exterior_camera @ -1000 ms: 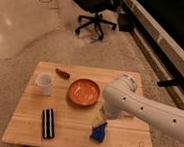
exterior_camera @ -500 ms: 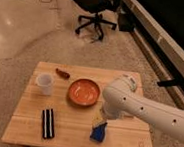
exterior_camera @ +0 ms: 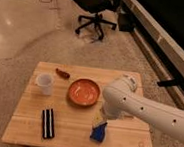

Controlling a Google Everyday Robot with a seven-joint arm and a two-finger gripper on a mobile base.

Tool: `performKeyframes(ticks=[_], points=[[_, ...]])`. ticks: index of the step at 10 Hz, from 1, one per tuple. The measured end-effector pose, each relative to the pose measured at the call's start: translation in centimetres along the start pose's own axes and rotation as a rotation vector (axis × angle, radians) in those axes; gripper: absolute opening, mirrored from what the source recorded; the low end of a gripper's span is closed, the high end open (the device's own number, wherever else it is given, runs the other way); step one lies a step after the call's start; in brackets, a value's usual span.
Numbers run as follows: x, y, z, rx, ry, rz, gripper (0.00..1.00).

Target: Wipe the white sponge on the table

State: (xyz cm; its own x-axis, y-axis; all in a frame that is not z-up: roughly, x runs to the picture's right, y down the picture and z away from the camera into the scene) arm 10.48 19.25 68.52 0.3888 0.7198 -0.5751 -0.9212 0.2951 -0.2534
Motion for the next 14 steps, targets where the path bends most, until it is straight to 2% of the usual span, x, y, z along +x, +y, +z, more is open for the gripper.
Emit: performKeyframes(ticks=[10,12,14], points=[[0.0,0.0,0.0,0.0,0.0,0.0,0.8],[-0.1,-0.5,0.2,0.018,0.005,0.014,0.8],[-0.3,-0.8,1.9,0.047,0.045,0.074,0.8]])
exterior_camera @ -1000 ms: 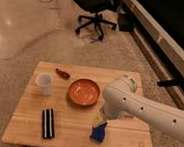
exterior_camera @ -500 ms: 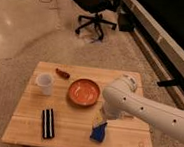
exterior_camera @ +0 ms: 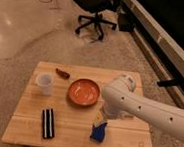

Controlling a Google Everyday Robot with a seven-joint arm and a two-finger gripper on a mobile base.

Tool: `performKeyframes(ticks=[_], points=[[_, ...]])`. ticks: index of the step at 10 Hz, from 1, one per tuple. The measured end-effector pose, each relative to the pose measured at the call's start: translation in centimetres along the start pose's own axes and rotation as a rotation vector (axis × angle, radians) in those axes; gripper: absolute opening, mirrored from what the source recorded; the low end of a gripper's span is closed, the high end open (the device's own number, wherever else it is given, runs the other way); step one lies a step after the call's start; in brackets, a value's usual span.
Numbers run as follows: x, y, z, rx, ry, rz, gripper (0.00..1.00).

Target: Wipe the white sponge on the table

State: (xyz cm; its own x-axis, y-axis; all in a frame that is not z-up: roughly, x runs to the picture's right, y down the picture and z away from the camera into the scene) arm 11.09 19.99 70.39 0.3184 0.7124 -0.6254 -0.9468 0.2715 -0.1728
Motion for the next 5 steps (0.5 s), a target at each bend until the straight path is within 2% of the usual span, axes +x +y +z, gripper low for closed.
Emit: performKeyframes(ticks=[2,5], points=[[-0.3,0.8,2.5,0.024,0.05,0.059,0.8],[-1.0,2.6,5.5,0.04,0.1,0.1,0.8]])
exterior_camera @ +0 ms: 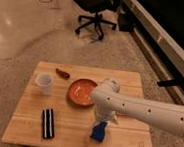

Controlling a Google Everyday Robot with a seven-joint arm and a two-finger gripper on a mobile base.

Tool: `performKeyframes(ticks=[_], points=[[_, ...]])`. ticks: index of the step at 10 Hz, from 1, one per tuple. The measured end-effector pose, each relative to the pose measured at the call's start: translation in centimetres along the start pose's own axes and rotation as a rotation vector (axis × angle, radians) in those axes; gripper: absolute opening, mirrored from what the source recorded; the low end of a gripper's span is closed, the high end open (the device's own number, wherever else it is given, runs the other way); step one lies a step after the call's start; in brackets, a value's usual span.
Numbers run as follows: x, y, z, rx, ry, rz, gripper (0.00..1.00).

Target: Wipe the white sponge on the table

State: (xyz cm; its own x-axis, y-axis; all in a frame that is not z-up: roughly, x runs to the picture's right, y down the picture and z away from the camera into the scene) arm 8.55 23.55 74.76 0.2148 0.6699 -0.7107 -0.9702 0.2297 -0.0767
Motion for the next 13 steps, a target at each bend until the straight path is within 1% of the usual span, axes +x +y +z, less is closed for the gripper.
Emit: performKeyframes(ticks=[2,4,5,6,7,9,11,13], points=[[-0.5,1.3,1.6,-0.002,0.026,-0.003,0.8],[-0.7,1.9,3.3,-0.016,0.057,0.004,0.8],[-0.7,2.0,3.8,-0.019,0.067,0.007,0.8],[-0.7,1.8,4.4,-0.023,0.08,0.014,0.75],[-0.6,1.5,4.8,-0.03,0.09,0.022,0.65],[-0.5,1.0,5.0,-0.039,0.1,0.031,0.47],[-0.1,-0.2,5.1,-0.046,0.106,0.05,0.24],[0.1,-1.8,5.1,-0.046,0.103,0.076,0.06]])
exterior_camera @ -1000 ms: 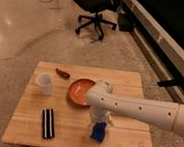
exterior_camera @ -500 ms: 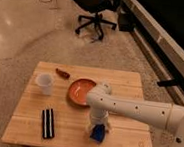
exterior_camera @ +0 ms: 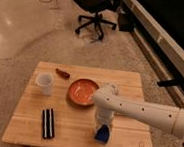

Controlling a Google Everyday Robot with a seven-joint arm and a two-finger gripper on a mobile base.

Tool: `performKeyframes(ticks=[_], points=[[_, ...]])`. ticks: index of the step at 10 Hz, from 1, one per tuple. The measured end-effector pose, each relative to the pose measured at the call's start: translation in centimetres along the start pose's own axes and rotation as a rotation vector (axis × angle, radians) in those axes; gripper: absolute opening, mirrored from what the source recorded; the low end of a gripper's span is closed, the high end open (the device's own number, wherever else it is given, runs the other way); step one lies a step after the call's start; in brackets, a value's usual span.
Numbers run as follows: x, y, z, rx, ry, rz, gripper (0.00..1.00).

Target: Wipe the white sponge on the table

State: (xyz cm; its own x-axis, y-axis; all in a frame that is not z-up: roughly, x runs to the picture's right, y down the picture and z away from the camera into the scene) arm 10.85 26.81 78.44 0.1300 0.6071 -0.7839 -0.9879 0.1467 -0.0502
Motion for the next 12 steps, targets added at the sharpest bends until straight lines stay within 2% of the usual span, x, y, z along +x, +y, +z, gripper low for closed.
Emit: performKeyframes(ticks=[1,4,6,7,9,12], points=[[-0.1,-1.1,0.0,0.006,-0.004,0.017,0.01],[-0.4,-4.4,0.0,0.04,-0.012,0.06,0.0],[0.2,-5.6,0.4,0.057,-0.006,0.061,0.0],[1.2,-5.8,0.7,0.061,0.005,0.047,0.0],[3.2,-4.9,0.8,0.051,0.019,0.006,0.0],[5.9,-0.8,0.3,0.004,0.028,-0.109,0.0]])
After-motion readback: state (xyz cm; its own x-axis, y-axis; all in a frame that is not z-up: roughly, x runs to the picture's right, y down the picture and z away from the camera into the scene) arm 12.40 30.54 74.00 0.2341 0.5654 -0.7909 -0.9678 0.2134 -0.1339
